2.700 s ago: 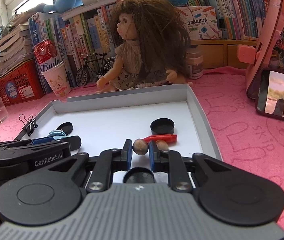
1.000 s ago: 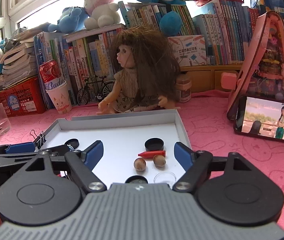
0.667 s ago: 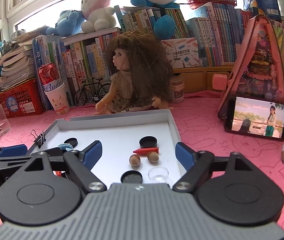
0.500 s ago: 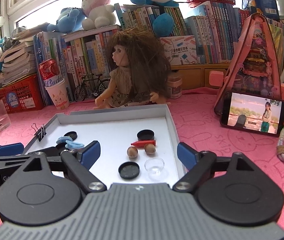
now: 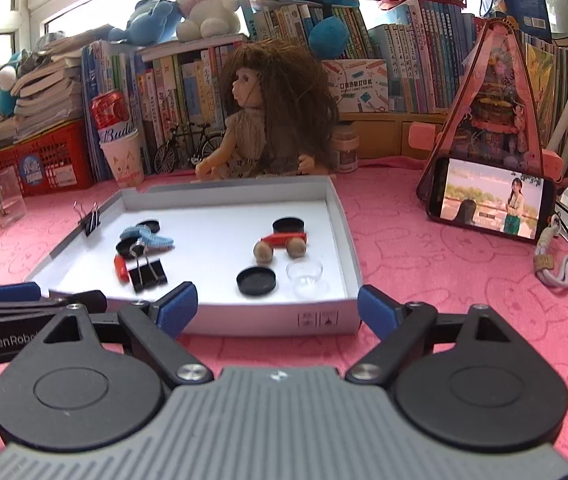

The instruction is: Organize rigid objects

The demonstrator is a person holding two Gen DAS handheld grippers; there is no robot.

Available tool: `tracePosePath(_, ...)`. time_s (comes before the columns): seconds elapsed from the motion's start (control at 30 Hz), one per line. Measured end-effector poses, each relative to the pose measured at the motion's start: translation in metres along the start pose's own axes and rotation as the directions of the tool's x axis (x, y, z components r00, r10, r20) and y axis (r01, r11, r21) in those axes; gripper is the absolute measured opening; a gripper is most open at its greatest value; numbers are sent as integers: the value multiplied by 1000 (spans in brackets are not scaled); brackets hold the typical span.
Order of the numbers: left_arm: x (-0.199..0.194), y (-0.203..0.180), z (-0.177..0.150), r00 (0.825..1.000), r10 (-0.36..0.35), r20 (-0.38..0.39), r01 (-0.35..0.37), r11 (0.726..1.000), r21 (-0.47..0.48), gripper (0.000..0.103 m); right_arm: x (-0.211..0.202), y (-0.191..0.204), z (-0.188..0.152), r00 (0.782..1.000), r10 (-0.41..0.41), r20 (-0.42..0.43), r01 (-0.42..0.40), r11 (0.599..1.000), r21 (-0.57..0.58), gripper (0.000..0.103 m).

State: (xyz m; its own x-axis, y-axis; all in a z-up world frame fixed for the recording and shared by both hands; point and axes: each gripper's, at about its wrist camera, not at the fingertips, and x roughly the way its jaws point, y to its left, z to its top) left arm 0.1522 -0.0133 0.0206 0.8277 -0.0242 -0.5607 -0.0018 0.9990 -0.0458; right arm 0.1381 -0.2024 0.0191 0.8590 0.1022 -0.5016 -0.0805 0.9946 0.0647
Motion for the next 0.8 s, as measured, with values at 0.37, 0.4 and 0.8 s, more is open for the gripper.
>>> tracePosePath(0.37,7,-1,-24,998,34,-43,-33,999,26,80,13,-1,-20,995,-19,-98,20,1000,7,95)
tracePosePath(0.4,8,-2,-24,998,35,-43,-33,999,27,81,15,-1,-21,994,-18,-107,19,1000,8,95)
tracePosePath(0.8,11,3,-20,998,33,-59,-33,999,11,87,19,8,-27,988,-40,-150,33,998,-48,103)
